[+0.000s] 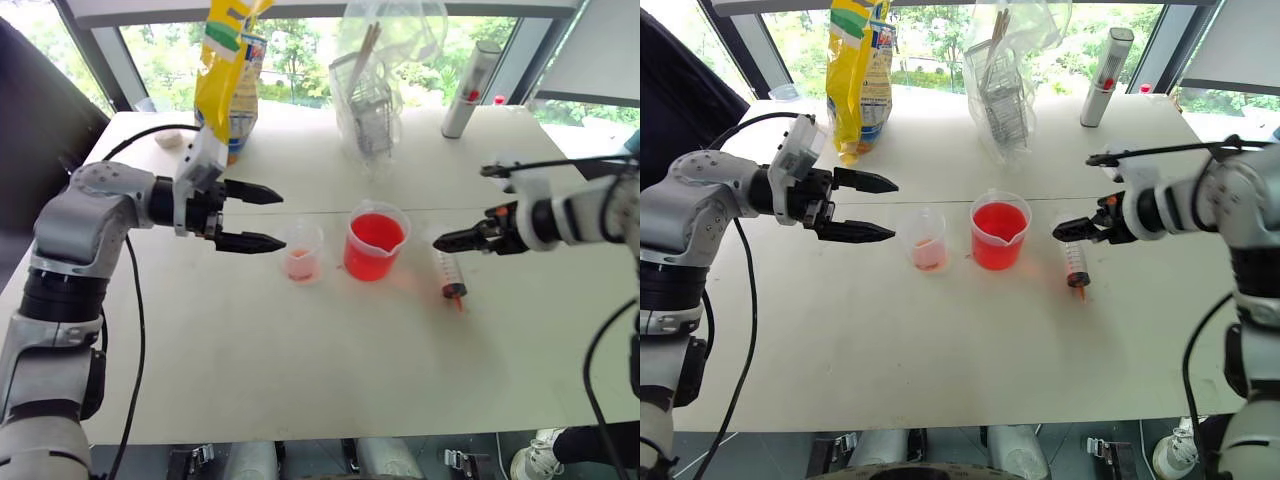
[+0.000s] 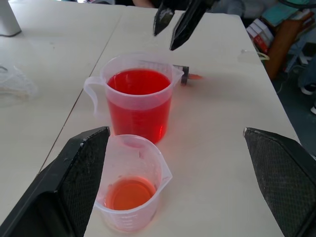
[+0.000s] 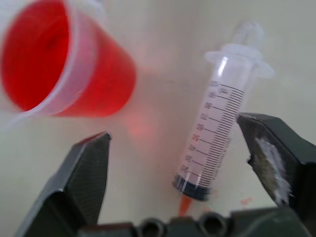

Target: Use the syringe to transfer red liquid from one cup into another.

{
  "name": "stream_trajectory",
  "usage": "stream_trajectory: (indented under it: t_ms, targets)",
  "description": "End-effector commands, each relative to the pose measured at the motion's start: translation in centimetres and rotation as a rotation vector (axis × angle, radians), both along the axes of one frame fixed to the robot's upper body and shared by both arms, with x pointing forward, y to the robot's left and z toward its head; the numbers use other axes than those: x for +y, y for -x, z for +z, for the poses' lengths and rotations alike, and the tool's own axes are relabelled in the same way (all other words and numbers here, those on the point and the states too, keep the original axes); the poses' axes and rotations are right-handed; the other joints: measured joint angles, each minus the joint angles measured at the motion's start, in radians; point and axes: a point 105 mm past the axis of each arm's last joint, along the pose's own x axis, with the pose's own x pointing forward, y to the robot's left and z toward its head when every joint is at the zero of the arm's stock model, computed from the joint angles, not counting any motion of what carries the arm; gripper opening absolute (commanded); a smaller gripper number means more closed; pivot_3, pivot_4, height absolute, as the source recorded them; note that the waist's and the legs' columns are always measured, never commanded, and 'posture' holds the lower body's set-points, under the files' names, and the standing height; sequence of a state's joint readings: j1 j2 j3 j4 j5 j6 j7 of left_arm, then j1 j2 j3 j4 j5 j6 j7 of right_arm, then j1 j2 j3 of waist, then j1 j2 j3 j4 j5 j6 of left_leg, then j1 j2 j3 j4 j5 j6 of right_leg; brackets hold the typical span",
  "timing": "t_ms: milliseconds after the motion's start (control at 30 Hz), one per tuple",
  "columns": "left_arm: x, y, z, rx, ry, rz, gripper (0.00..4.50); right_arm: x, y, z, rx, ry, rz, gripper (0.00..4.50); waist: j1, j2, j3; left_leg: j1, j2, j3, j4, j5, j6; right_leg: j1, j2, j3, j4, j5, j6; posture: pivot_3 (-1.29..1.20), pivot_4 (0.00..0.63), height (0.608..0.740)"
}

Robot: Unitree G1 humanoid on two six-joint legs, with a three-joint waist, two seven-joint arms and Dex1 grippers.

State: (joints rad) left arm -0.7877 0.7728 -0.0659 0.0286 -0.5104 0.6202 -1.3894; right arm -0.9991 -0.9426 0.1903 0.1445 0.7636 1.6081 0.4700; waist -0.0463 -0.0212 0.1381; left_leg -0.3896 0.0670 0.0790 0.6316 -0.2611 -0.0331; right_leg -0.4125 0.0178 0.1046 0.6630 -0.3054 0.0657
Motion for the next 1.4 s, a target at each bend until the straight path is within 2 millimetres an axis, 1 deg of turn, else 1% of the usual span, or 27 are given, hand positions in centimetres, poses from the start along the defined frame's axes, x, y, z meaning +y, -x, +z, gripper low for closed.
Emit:
stream_trajectory:
  t_ms: [33, 167, 333, 433, 567, 600, 667, 733, 767, 800, 833, 900, 967, 1100, 1167, 1200, 1233, 1300, 1400]
  targets:
    - [-0.1, 0.4, 0.9, -0.055, 0.007, -0.001, 4.5, -0.7, -1.0, -1.5, 0.094, 0.069, -0.077, 4.41, 0.001, 0.0, 0.0, 0.0, 0.0, 0.0, 0.0, 0.0, 0.0, 0.0, 0.0, 0.0, 0.0, 0.0, 0.0, 0.0, 0.15, 0.739]
    - [0.0, 0.8, 0.7, -0.054, 0.014, 0.012, 4.5, -0.9, -2.3, -3.5, 0.168, 0.115, -0.122, 4.41, 0.002, 0.0, 0.0, -0.001, 0.0, 0.0, 0.0, 0.0, 0.0, -0.001, 0.0, 0.0, 0.0, 0.0, 0.0, 0.0, 0.15, 0.739]
    - [0.0, 1.1, 0.7, -0.066, 0.024, 0.038, 4.5, -0.1, -3.6, -5.5, 0.209, 0.122, -0.12, 4.41, 0.0, 0.0, 0.0, -0.001, 0.0, 0.0, 0.001, 0.0, 0.0, -0.001, 0.0, -0.001, 0.001, 0.0, 0.0, 0.0, 0.15, 0.739]
    - [0.2, 1.2, 0.6, -0.07, 0.022, 0.052, 4.5, 0.4, -4.1, -6.2, 0.217, 0.143, -0.1, 4.41, -0.003, 0.0, 0.0, -0.001, 0.0, -0.001, 0.001, 0.0, 0.0, -0.001, 0.001, -0.001, 0.001, 0.0, 0.0, 0.0, 0.15, 0.739]
    - [0.2, 1.3, 0.7, -0.077, 0.023, 0.063, 4.5, 0.6, -4.6, -6.7, 0.215, 0.173, -0.074, 4.41, -0.01, -0.002, -0.001, 0.001, 0.0, -0.001, 0.001, 0.0, 0.0, 0.001, 0.001, -0.002, 0.002, 0.0, 0.0, 0.0, 0.15, 0.739]
    - [0.3, 1.3, 0.7, -0.079, 0.022, 0.066, 4.5, 0.7, -4.7, -6.8, 0.216, 0.179, -0.066, 4.18, -0.013, -0.002, -0.001, 0.001, 0.0, -0.001, 0.001, 0.0, 0.0, 0.002, 0.001, -0.002, 0.002, 0.0, 0.0, 0.0, 0.15, 0.739]
    - [0.3, 1.1, 0.8, -0.088, 0.019, 0.071, 4.5, 0.7, -4.8, -7.0, 0.22, 0.197, -0.054, 3.52, -0.018, -0.002, -0.001, 0.001, 0.0, -0.001, 0.002, 0.0, 0.0, 0.003, 0.001, -0.003, 0.002, 0.0, 0.001, 0.0, 0.15, 0.739]
    - [0.4, 1.0, 0.9, -0.096, 0.017, 0.076, 4.5, 0.8, -4.7, -7.3, 0.229, 0.209, -0.033, 2.57, -0.023, -0.002, -0.001, 0.001, 0.0, -0.001, 0.002, 0.0, 0.0, 0.003, 0.001, -0.003, 0.002, 0.0, 0.001, 0.0, 0.15, 0.739]
    - [0.4, 0.9, 0.9, -0.098, 0.017, 0.076, 4.5, 0.9, -4.6, -7.5, 0.233, 0.217, -0.022, 1.95, -0.025, -0.002, -0.002, 0.001, 0.0, -0.001, 0.002, 0.0, 0.0, 0.003, 0.001, -0.003, 0.002, 0.0, 0.001, 0.0, 0.15, 0.739]
    - [0.4, 0.9, 0.9, -0.1, 0.017, 0.076, 4.5, 1.0, -4.6, -7.6, 0.237, 0.222, -0.013, 1.52, -0.026, -0.003, -0.002, 0.002, 0.0, -0.002, 0.002, 0.0, 0.0, 0.003, 0.001, -0.003, 0.002, 0.0, 0.001, 0.0, 0.15, 0.739]
    - [0.3, 0.8, 1.0, -0.103, 0.017, 0.075, 4.5, 1.0, -4.5, -7.8, 0.238, 0.231, -0.004, 1.38, -0.026, -0.003, -0.002, 0.002, 0.0, -0.002, 0.001, 0.0, 0.0, 0.003, 0.002, -0.003, 0.002, 0.0, 0.001, 0.0, 0.15, 0.739]
    - [0.2, 0.7, 1.1, -0.107, 0.02, 0.072, 4.5, 1.1, -4.5, -7.9, 0.233, 0.244, 0.01, 1.38, -0.025, -0.003, -0.002, 0.002, 0.0, -0.002, 0.001, 0.0, 0.0, 0.003, 0.002, -0.003, 0.002, 0.0, 0.0, 0.0, 0.15, 0.739]
    - [0.1, 0.5, 1.2, -0.11, 0.022, 0.068, 4.5, 0.7, -4.5, -7.5, 0.209, 0.259, 0.006, 1.38, -0.025, -0.003, -0.002, 0.003, 0.0, -0.002, 0.001, 0.0, 0.0, 0.003, 0.002, -0.003, 0.002, 0.0, 0.0, 0.0, 0.15, 0.739]
    - [0.0, 0.1, 1.6, -0.115, 0.024, 0.062, 4.5, -0.6, -4.9, -3.9, 0.02, 0.265, -0.021, 1.38, -0.022, -0.002, -0.002, 0.002, 0.0, -0.002, 0.002, 0.0, 0.0, 0.003, 0.001, -0.003, 0.002, 0.0, 0.001, 0.0, 0.15, 0.739]
    - [-0.1, -0.2, 1.9, -0.114, 0.028, 0.049, 4.5, -0.9, -5.0, -0.5, -0.196, 0.273, -0.005, 1.38, -0.015, -0.001, -0.001, 0.0, 0.0, -0.003, 0.002, 0.0, 0.0, 0.002, 0.0, -0.003, 0.002, 0.0, 0.001, 0.0, 0.15, 0.739]
    - [-0.3, -0.3, 2.0, -0.114, 0.029, 0.04, 4.5, -0.8, -4.9, 1.4, -0.304, 0.251, -0.013, 1.38, -0.013, 0.0, 0.0, -0.001, 0.0, -0.002, 0.001, 0.0, 0.0, 0.001, 0.0, -0.003, 0.002, 0.0, 0.001, 0.0, 0.15, 0.739]
    - [-0.3, -0.3, 2.1, -0.115, 0.029, 0.034, 4.5, -0.8, -4.7, 2.6, -0.371, 0.233, -0.025, 1.38, -0.011, 0.0, 0.0, -0.001, -0.001, -0.002, 0.001, 0.0, 0.0, 0.0, 0.0, -0.003, 0.002, 0.0, 0.001, 0.0, 0.15, 0.739]
    - [-0.7, -0.6, 2.5, -0.116, 0.039, 0.018, 4.5, 0.0, -4.2, 6.2, -0.582, 0.135, -0.035, 1.38, -0.013, 0.0, 0.0, -0.001, -0.001, -0.002, 0.0, 0.0, 0.0, 0.0, 0.0, -0.003, 0.001, 0.0, 0.001, 0.0, 0.15, 0.739]
    - [-1.0, -1.0, 3.3, -0.112, 0.06, -0.003, 4.5, 1.2, -2.7, 9.9, -0.84, 0.087, 0.002, 1.38, -0.015, 0.0, 0.0, 0.0, 0.0, -0.002, 0.0, 0.0, 0.0, 0.001, 0.002, -0.003, 0.002, 0.0, 0.001, 0.0, 0.15, 0.739]
